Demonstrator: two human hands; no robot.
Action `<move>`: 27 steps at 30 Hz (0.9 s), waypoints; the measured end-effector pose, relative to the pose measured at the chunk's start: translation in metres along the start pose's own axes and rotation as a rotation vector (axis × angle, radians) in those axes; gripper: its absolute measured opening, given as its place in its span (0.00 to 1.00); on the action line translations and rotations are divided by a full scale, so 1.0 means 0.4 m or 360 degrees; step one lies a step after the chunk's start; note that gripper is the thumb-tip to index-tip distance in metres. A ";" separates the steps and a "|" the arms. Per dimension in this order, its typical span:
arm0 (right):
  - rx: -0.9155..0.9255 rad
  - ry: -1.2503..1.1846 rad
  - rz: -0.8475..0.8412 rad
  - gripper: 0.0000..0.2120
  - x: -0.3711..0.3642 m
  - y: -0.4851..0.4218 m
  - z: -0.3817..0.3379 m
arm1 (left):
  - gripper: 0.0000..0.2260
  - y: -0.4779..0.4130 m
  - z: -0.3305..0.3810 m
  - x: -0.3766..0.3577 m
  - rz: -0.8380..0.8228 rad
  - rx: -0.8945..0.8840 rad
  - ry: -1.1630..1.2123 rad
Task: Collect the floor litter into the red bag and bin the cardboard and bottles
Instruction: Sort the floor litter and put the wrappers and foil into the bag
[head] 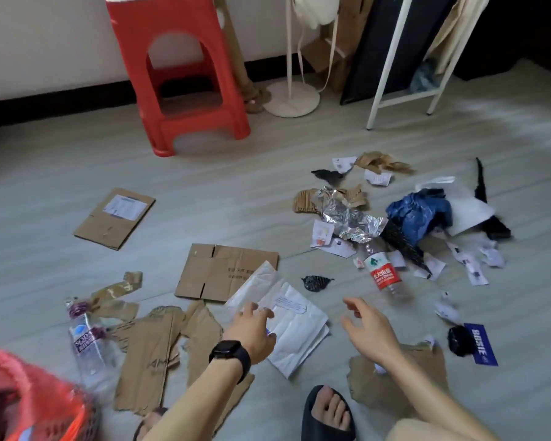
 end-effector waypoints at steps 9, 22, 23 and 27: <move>0.0020 0.0347 -0.0034 0.23 -0.143 -0.273 0.011 | 0.21 -0.110 -0.131 -0.159 0.0259 0.0684 0.1148; -0.0022 -0.0204 0.0341 0.06 -0.138 -0.372 0.010 | 0.21 -0.188 -0.154 -0.080 0.0467 0.0479 0.0811; -0.0001 -0.0380 0.0300 0.09 -0.144 -0.352 -0.007 | 0.21 -0.190 -0.155 -0.078 0.0464 0.0459 0.0784; 0.0101 -0.0156 -0.0247 0.20 -0.255 -0.293 -0.035 | 0.23 -0.189 -0.148 -0.080 0.0438 0.0393 0.0703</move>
Point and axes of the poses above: each hand's wrist, its own y-axis away from the middle knuckle, its own x-axis out of the back of the hand, z = x × y, the point moved 6 cm from there along -y, towards the middle knuckle, and after that the axes turned 7 degrees about -z, right-handed, at the moved point
